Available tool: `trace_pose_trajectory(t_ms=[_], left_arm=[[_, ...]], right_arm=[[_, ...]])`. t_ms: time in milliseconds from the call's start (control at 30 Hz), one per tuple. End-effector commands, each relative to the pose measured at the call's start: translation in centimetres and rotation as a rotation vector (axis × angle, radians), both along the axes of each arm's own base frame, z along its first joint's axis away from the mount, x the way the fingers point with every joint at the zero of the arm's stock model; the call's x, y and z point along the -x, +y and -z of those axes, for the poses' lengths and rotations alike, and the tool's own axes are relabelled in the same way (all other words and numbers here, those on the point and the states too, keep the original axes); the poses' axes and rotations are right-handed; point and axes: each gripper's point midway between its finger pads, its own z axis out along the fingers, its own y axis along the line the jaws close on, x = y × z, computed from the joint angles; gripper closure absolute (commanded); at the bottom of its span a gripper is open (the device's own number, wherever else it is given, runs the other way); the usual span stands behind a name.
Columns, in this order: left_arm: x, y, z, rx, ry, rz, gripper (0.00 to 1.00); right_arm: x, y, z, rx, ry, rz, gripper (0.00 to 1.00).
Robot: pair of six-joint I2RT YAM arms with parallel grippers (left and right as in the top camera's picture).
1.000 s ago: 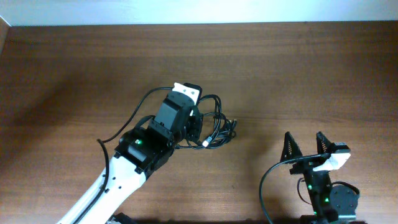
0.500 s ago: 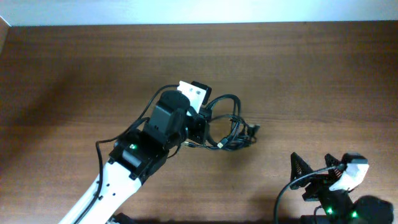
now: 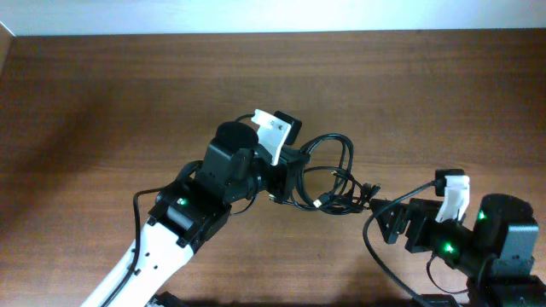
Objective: Untangle cables
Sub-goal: 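Move the right gripper toward the hanging cables beside the left gripper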
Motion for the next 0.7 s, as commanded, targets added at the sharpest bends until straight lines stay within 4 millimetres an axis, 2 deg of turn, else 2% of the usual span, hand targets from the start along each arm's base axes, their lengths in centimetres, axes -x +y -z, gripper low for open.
trace_pose_trajectory(t_ms=[0,100,267,333,467,633,667], left_arm=[[1.2,-0.9,-2.4,0.083,-0.003,0.056,1.00],[1.1,-0.9,-2.6,0.103,0.018,0.041,1.00],[0.8,-1.2,-3.5,0.154,0.028,0.017,1.00],[0.7,-1.3,-3.9,0.180,0.041,0.006,1.00],[1.7,-2.3,-5.3,0.238,0.023,0.099,1.00],[2.8,-2.9,-5.8,0.265,0.035,0.166,1.00],[3.0,-3.0,-5.8,0.269,0.039,0.179,1.00]], right_arm=[[0.3,1.3,-0.8,-0.047,0.001,-0.072,0.01],[0.4,1.6,-0.9,-0.020,-0.031,-0.126,0.00],[0.4,1.6,-0.8,0.017,-0.064,-0.160,0.05],[0.2,1.2,-0.6,0.040,-0.057,-0.136,0.05],[-0.3,-0.5,0.4,0.115,-0.033,-0.056,0.04],[-0.6,-1.4,0.7,0.155,-0.030,-0.014,0.04],[-0.7,-1.6,0.7,0.165,-0.030,-0.004,0.01]])
